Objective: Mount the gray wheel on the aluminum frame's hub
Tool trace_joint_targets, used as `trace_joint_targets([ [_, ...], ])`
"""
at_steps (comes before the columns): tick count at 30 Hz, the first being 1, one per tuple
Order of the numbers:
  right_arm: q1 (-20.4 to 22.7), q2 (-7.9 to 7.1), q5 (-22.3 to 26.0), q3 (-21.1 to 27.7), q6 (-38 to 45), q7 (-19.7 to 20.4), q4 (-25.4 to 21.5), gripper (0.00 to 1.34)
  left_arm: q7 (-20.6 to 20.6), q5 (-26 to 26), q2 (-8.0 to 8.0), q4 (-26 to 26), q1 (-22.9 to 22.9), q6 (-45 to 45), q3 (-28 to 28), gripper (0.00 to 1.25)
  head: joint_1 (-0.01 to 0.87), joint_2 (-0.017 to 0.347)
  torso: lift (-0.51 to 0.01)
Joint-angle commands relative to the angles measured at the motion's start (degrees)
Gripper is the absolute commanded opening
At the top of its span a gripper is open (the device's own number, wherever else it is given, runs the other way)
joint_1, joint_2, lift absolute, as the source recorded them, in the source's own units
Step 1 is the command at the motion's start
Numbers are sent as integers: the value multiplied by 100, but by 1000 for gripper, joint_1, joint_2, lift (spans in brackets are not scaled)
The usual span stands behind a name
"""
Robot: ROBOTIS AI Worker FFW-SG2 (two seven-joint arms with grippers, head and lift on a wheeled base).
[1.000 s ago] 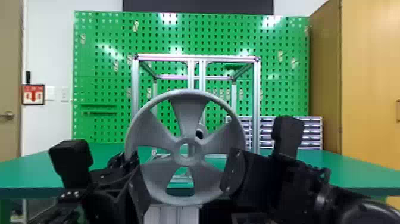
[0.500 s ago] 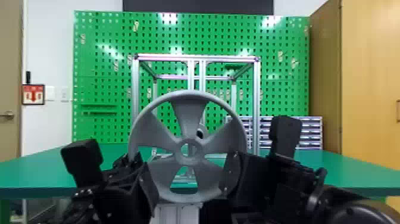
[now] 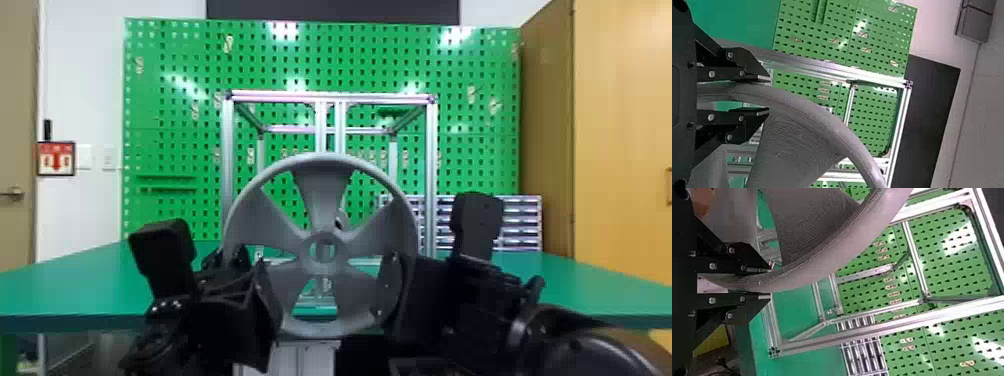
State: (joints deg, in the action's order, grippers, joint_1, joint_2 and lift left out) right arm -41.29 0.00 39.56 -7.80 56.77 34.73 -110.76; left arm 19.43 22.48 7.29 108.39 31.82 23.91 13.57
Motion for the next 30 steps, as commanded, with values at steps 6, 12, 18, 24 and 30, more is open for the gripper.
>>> trace_joint_targets([
  [6,-160,5,-62,-11,1,-1,98,218,-1,20,-34,-178,166,9,49,334,-5,6,-499],
  [12,-265,5,-36,-11,10,-1,221,218,-1,-24,-52,-319,333,18,128,334,-5,6,-499],
  [18,-379,5,-9,-2,27,-1,370,218,-1,-42,-69,-424,456,18,154,334,-5,6,-499],
  [24,-476,5,61,25,36,-1,529,216,-1,-50,-87,-582,588,26,207,334,-5,6,-499],
  [30,-608,5,61,33,62,-1,704,216,-1,37,-105,-776,738,79,181,334,-5,6,-499],
])
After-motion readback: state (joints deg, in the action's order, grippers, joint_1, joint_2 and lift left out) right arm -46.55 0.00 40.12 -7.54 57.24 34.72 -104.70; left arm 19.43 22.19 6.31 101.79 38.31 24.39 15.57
